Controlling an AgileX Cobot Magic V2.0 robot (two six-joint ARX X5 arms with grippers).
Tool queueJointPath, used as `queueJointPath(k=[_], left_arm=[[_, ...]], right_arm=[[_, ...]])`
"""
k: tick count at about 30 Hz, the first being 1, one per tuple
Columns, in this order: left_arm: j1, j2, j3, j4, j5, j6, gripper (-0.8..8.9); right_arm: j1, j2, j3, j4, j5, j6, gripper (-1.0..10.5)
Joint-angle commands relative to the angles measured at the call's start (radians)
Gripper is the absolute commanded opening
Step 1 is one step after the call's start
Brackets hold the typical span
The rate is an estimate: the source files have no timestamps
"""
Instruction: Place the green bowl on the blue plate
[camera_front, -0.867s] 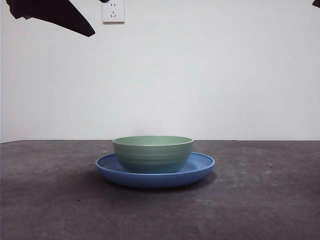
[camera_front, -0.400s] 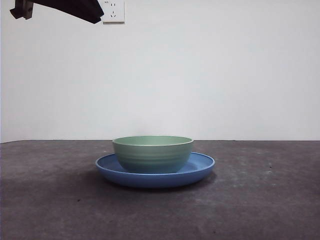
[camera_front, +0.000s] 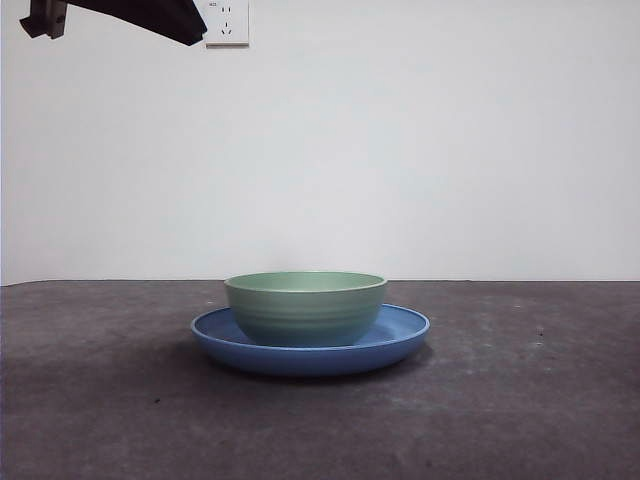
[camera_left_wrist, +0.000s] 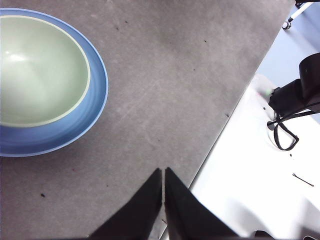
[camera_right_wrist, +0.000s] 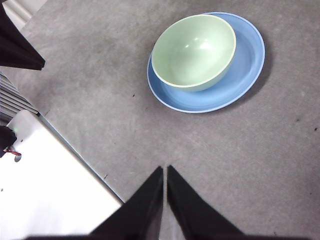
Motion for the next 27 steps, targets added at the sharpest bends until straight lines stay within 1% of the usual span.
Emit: queueJointPath(k=[1, 8, 11, 13, 16, 20, 23, 25, 27], left_arm=[[-0.008, 0.005, 0.01, 0.008, 0.008, 0.006, 0.09], [-0.006, -0.01, 0.01, 0.01, 0.006, 0.008, 0.09], [0.013, -0.059, 0.01, 0.047, -0.055, 0.05, 0.09], [0.049, -0.115, 0.009, 0.114, -0.122, 0.061, 0.09], [0.141, -0.207, 0.005, 0.26, -0.191, 0.082, 0.09], [0.305, -0.33, -0.027, 0.446, -0.198, 0.087, 0.09], [0.432, -0.428, -0.095, 0.566, -0.209, 0.088, 0.09], [0.504, -0.502, -0.165, 0.631, -0.261, 0.087, 0.09], [0.554, -0.57, -0.242, 0.675, -0.329, 0.087, 0.09]], right_arm=[[0.007, 0.006, 0.019, 0.01, -0.002, -0.009, 0.1], [0.007, 0.006, 0.019, 0.01, -0.002, -0.009, 0.1], [0.007, 0.006, 0.019, 0.01, -0.002, -0.009, 0.1], [0.007, 0.006, 0.019, 0.01, -0.002, -0.009, 0.1], [0.007, 0.006, 0.019, 0.01, -0.002, -0.009, 0.1], [0.007, 0.006, 0.019, 0.01, -0.002, -0.009, 0.1], [0.007, 0.006, 0.019, 0.01, -0.002, -0.009, 0.1], [0.007, 0.006, 0.019, 0.01, -0.002, -0.009, 0.1], [0.007, 0.006, 0.019, 0.01, -0.002, -0.009, 0.1]])
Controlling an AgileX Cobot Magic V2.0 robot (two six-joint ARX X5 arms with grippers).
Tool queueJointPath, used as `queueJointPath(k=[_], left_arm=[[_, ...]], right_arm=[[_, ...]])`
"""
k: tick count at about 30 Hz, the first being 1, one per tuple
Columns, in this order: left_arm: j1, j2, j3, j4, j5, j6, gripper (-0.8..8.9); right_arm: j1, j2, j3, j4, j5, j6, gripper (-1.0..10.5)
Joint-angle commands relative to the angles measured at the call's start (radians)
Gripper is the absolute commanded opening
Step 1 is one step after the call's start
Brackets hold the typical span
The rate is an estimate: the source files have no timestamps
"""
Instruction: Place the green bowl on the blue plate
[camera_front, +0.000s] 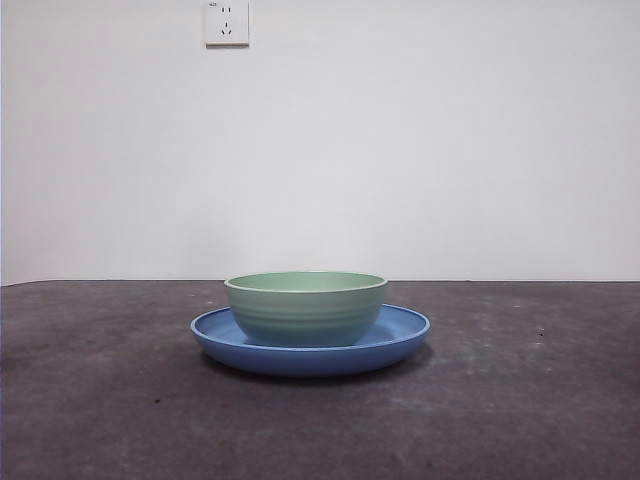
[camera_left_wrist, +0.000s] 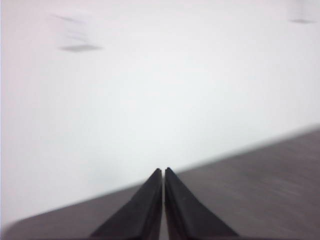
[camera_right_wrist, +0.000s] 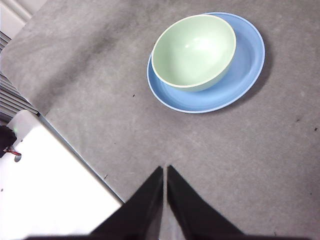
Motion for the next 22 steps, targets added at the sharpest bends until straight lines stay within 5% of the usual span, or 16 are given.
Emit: queueJointPath(k=[1, 6, 22], left_arm=[[0.054, -0.079, -0.1, 0.051, -0.086, 0.01, 0.09], [0.115, -0.233, -0.301, 0.055, -0.185, 0.011, 0.09], [0.15, -0.563, -0.782, 0.047, -0.187, -0.054, 0.09]], right_arm=[[0.007, 0.006, 0.019, 0.01, -0.002, -0.009, 0.1], [0.007, 0.006, 0.019, 0.01, -0.002, -0.009, 0.1], [0.007, 0.006, 0.019, 0.01, -0.002, -0.009, 0.1]])
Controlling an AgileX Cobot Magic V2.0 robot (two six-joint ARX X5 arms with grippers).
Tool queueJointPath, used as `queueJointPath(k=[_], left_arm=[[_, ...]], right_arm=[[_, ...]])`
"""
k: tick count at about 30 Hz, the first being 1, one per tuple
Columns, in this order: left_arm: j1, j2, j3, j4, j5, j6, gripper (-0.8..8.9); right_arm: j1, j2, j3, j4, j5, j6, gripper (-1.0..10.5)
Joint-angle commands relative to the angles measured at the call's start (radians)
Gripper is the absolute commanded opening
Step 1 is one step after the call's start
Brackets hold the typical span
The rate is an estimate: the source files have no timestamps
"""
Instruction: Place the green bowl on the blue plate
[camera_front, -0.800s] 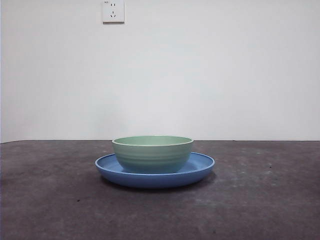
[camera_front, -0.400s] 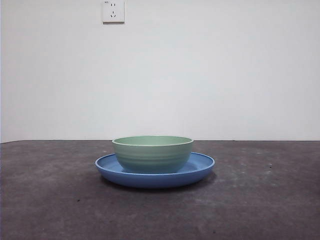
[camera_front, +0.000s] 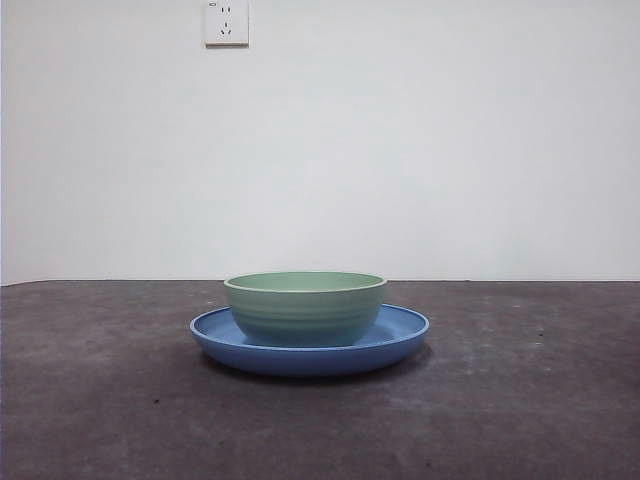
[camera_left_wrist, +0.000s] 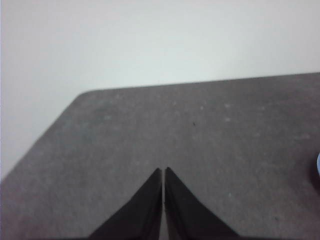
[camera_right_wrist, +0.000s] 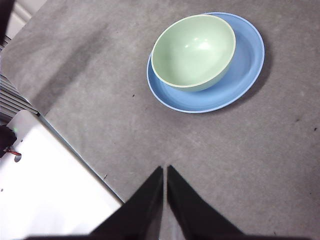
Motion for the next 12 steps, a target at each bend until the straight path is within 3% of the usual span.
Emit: queueJointPath(k=[1, 12], left_arm=[[0.002, -0.038, -0.034, 0.011, -0.003, -0.027, 0.08], [0.002, -0.051, -0.126, -0.021, -0.003, -0.026, 0.08]], right_arm=[[0.007, 0.006, 0.019, 0.01, -0.002, -0.009, 0.1], [0.007, 0.006, 0.019, 0.01, -0.002, -0.009, 0.1]])
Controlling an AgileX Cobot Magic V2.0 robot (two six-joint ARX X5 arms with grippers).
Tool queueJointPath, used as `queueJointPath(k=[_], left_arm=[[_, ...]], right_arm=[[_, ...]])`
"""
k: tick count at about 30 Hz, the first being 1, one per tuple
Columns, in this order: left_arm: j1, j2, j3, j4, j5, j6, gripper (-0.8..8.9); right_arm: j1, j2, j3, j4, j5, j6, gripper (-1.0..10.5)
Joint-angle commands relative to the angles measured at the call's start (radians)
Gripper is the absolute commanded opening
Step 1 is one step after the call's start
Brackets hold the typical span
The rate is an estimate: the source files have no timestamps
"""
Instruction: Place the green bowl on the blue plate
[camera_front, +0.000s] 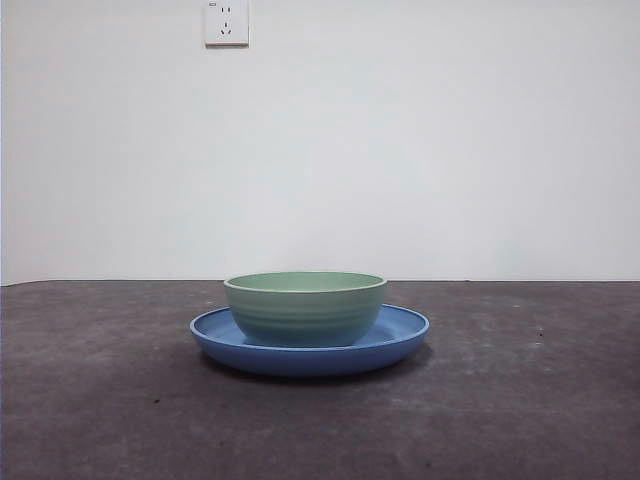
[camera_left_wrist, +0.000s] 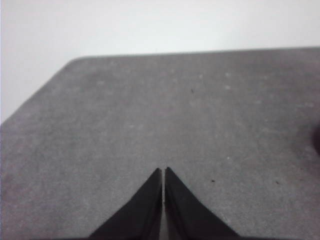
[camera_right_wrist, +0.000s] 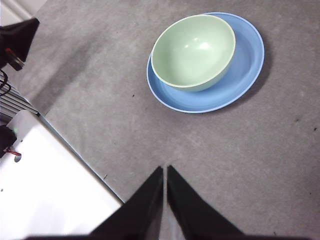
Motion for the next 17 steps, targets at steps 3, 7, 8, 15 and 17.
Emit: queueJointPath(k=[3, 7, 8, 15, 17], left_arm=[[0.002, -0.002, -0.021, -0.01, -0.003, -0.003, 0.09], [0.002, -0.002, -0.021, -0.01, -0.003, -0.014, 0.09], [0.002, -0.002, -0.021, -0.01, -0.003, -0.014, 0.09], [0.002, -0.002, -0.021, -0.01, -0.003, -0.014, 0.09], [0.002, -0.002, -0.021, -0.01, -0.003, -0.014, 0.09]], right_arm=[[0.007, 0.006, 0.019, 0.01, -0.002, -0.009, 0.1], [0.007, 0.006, 0.019, 0.01, -0.002, -0.009, 0.1], [0.007, 0.006, 0.019, 0.01, -0.002, -0.009, 0.1], [0.007, 0.006, 0.019, 0.01, -0.002, -0.009, 0.1], [0.007, 0.006, 0.019, 0.01, -0.002, -0.009, 0.1]])
